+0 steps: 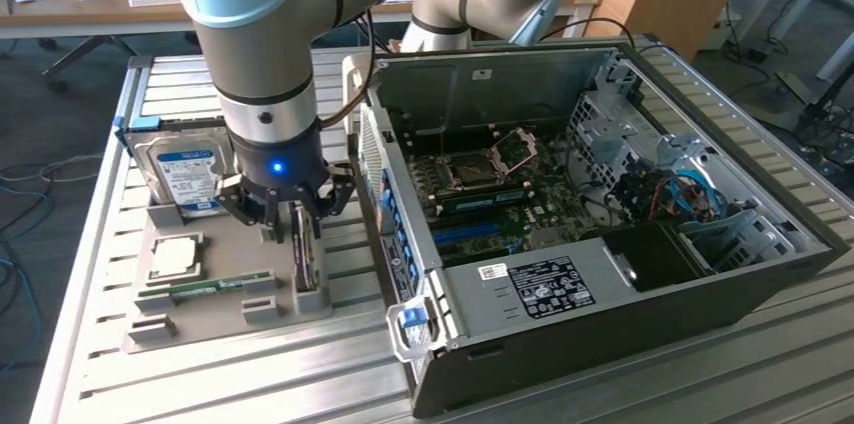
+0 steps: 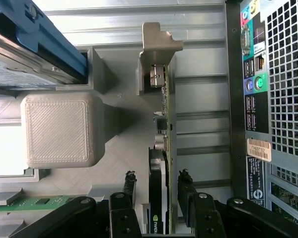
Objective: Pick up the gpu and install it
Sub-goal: 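Pick up the gpu and move the gpu toward the slot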
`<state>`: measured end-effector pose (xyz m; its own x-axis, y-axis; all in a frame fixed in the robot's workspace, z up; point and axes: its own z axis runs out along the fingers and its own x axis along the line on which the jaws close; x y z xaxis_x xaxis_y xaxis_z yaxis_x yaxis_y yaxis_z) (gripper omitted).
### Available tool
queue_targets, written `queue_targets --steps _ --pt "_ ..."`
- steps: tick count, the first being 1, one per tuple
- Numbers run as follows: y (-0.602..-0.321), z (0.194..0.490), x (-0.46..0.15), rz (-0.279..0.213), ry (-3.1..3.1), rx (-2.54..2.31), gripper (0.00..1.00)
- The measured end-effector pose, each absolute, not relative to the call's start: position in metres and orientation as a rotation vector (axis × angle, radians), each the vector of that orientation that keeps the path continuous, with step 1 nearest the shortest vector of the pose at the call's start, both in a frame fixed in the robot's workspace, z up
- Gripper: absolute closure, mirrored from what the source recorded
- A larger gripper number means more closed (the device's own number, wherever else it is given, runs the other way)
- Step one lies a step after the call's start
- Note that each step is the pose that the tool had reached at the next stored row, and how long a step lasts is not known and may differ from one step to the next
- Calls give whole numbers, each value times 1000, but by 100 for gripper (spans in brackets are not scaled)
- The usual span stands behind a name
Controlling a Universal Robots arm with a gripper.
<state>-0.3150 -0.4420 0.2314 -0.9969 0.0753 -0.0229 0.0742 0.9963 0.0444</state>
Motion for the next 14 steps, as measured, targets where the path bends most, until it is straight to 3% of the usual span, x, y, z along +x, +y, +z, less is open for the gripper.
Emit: queue_targets --steps 11,14 --pt "-442 231 -314 68 3114 117 54" --pt "-442 231 -314 68 3114 117 67"
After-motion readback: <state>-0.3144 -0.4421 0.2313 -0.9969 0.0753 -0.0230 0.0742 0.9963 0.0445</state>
